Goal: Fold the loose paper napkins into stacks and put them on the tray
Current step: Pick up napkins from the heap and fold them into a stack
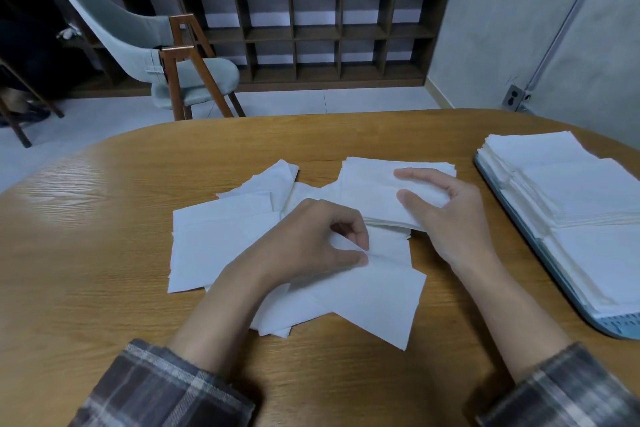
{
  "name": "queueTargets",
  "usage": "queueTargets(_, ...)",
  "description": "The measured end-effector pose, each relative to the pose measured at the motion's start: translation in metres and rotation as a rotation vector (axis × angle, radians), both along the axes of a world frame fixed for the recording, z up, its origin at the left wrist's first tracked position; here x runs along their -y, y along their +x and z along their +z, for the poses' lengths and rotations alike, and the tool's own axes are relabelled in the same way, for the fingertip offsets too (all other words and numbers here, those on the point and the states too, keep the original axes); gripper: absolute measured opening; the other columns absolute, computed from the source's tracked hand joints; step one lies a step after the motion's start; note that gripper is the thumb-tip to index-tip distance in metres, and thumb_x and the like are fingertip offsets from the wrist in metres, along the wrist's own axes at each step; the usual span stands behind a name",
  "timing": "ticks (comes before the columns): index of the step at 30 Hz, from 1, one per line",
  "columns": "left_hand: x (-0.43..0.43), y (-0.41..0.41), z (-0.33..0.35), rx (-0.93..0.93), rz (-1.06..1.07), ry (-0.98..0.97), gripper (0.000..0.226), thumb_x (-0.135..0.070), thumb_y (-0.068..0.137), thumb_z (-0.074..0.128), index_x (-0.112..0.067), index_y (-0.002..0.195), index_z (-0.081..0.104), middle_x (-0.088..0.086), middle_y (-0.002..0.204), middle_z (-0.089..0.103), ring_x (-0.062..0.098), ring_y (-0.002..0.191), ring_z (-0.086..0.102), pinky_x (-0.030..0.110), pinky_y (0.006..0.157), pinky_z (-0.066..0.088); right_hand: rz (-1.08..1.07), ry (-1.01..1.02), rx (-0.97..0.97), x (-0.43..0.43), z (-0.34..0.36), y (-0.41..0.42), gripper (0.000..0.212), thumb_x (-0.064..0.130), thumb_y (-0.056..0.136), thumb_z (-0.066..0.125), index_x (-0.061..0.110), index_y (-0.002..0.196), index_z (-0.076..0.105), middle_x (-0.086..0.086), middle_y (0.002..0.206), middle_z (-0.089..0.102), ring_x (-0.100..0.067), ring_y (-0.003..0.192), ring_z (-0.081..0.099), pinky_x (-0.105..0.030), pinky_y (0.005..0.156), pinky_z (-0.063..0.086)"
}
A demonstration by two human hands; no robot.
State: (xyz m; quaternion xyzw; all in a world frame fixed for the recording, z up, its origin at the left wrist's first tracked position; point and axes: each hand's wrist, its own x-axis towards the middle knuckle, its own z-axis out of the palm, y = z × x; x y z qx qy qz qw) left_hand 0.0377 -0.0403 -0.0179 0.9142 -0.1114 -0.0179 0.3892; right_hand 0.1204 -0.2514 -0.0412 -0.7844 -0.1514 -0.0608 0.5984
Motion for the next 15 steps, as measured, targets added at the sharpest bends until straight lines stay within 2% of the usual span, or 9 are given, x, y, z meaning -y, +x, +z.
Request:
queueTargets(2, -0.001, -0.001, 0.001, -0.017, 0.01, -0.026, 0.011, -0.021, 0.085, 0.088, -0.023, 0.086, 0.076, -0.013, 0.088, 0.076, 0.004, 0.091, 0.07, 0.027, 0.087, 0.055, 0.001, 0.011, -0.006, 0.0, -0.001, 0.001, 0.028, 0.008, 0.094, 0.074, 0.032, 0.108, 0.081, 0.03, 0.109, 0.075, 0.013, 0.112, 0.062, 0.0, 0.085, 0.04)
queueTargets(5, -0.002, -0.002, 0.004, -0.005, 0.024, -0.097, 0.009, -0.02, 0.086, 0.087, -0.021, 0.088, 0.077, -0.015, 0.096, 0.078, 0.001, 0.099, 0.071, 0.022, 0.094, 0.053, 0.013, 0.03, -0.011, 0.0, 0.0, 0.0, 0.025, 0.011, 0.095, 0.073, 0.03, 0.108, 0.082, 0.028, 0.11, 0.075, 0.011, 0.112, 0.063, -0.001, 0.085, 0.041)
queueTargets(7, -0.004, -0.003, 0.008, -0.002, 0.039, -0.205, 0.009, -0.016, 0.087, 0.086, -0.016, 0.09, 0.078, -0.012, 0.1, 0.08, 0.003, 0.102, 0.073, 0.021, 0.098, 0.053, 0.035, 0.079, -0.037, 0.0, 0.002, 0.0, 0.016, 0.018, 0.098, 0.072, 0.028, 0.106, 0.082, 0.027, 0.109, 0.076, 0.012, 0.11, 0.063, 0.0, 0.082, 0.041)
queueTargets(9, -0.007, -0.004, 0.013, 0.002, 0.073, -0.313, 0.01, -0.016, 0.088, 0.085, -0.012, 0.091, 0.077, -0.005, 0.098, 0.08, 0.01, 0.098, 0.075, 0.025, 0.096, 0.056, 0.07, 0.169, -0.111, -0.002, 0.007, -0.003, 0.016, 0.032, 0.1, 0.069, 0.026, 0.104, 0.083, 0.022, 0.108, 0.077, 0.007, 0.107, 0.066, -0.01, 0.085, 0.046)
queueTargets(12, -0.009, -0.004, 0.017, 0.049, 0.165, -0.416, 0.012, -0.017, 0.089, 0.085, -0.012, 0.093, 0.075, 0.002, 0.09, 0.079, 0.018, 0.09, 0.075, 0.022, 0.085, 0.056, 0.154, 0.264, -0.265, -0.002, 0.011, -0.005, 0.046, 0.06, 0.098, 0.059, 0.022, 0.105, 0.084, 0.006, 0.109, 0.079, -0.015, 0.112, 0.071, -0.037, 0.095, 0.052)
queueTargets(14, -0.009, -0.003, 0.017, 0.085, 0.226, -0.468, 0.011, -0.017, 0.09, 0.084, -0.012, 0.094, 0.075, 0.005, 0.086, 0.079, 0.014, 0.087, 0.073, 0.022, 0.083, 0.055, 0.259, 0.318, -0.346, -0.002, 0.012, -0.006, 0.064, 0.069, 0.094, 0.051, 0.015, 0.112, 0.081, -0.012, 0.114, 0.078, -0.029, 0.112, 0.073, -0.045, 0.094, 0.052)
queueTargets(15, -0.009, -0.003, 0.017, 0.101, 0.253, -0.486, 0.012, -0.017, 0.09, 0.083, -0.011, 0.095, 0.075, 0.006, 0.085, 0.079, 0.011, 0.086, 0.072, 0.023, 0.085, 0.054, 0.314, 0.34, -0.376, -0.002, 0.013, -0.008, 0.067, 0.068, 0.093, 0.052, 0.012, 0.116, 0.079, -0.017, 0.117, 0.077, -0.032, 0.113, 0.073, -0.047, 0.095, 0.053)
